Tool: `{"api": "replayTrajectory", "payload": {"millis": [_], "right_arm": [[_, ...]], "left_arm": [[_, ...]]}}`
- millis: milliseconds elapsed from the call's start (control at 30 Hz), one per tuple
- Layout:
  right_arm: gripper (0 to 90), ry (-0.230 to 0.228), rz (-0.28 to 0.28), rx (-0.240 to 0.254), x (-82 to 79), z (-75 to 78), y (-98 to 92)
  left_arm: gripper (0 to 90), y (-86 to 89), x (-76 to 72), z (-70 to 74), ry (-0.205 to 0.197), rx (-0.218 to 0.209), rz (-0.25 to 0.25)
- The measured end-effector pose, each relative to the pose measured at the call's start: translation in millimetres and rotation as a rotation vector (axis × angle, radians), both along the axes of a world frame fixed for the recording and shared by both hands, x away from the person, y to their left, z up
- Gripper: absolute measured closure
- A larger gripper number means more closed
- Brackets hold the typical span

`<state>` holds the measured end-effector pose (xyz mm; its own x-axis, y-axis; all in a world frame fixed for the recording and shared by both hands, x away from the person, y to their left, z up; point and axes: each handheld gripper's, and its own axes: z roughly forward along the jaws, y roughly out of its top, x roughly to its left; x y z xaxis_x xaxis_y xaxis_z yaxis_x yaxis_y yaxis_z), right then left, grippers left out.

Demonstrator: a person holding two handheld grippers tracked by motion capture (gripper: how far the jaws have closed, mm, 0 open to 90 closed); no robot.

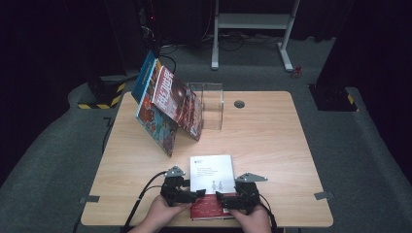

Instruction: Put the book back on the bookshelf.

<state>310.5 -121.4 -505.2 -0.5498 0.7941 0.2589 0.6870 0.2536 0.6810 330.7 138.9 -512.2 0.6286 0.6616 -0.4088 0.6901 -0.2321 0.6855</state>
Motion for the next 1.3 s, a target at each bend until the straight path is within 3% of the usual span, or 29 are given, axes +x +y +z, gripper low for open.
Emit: {"api": "replayTrajectory", "payload": {"millis": [100,167,233,367,400,433,733,933,1033,1300], "right_arm": [[9.0,-0.031,-0.019,-0.021,3.4,0.9,0.9],[9.0,-0.049,-0.031,-0.029,7.0,1.3,2.4],[9.2,-0.07,-0.03,-0.046,11.8,2.3,4.9],[9.5,-0.091,-0.031,-0.047,16.9,1.7,8.4],[9.5,-0.091,-0.031,-0.047,16.9,1.7,8.4],[9.4,-0.095,-0.033,-0.038,15.9,0.9,7.9],[11.3,-0.06,-0.019,0.008,9.7,-1.4,-4.2],[12.3,-0.06,-0.008,-0.003,4.1,-0.1,-9.8],[12.5,-0.059,-0.007,-0.008,2.4,0.5,-9.2],[12.6,-0.058,0.001,-0.007,1.6,0.4,-8.4]], "left_arm": [[29.3,-1.4,11.3,2.3,0.001,0.008,-0.017],[31.0,-1.1,16.3,3.7,-0.03,0.023,-0.026],[32.1,0.3,20.3,4.2,-0.026,0.023,-0.026],[34.3,5.0,20.1,3.7,-0.035,0.011,-0.011],[36.0,5.0,20.1,3.7,-0.035,0.011,-0.011],[37.9,8.1,16.7,2.7,-0.064,-0.004,0.0],[47.4,19.0,12.5,-1.9,-0.078,-0.064,0.028],[46.3,18.4,9.6,-4.7,-0.066,-0.075,0.06],[40.5,13.1,6.0,-6.5,-0.09,-0.064,0.071],[28.4,11.5,7.6,-9.6,-0.092,-0.059,0.081]]}}
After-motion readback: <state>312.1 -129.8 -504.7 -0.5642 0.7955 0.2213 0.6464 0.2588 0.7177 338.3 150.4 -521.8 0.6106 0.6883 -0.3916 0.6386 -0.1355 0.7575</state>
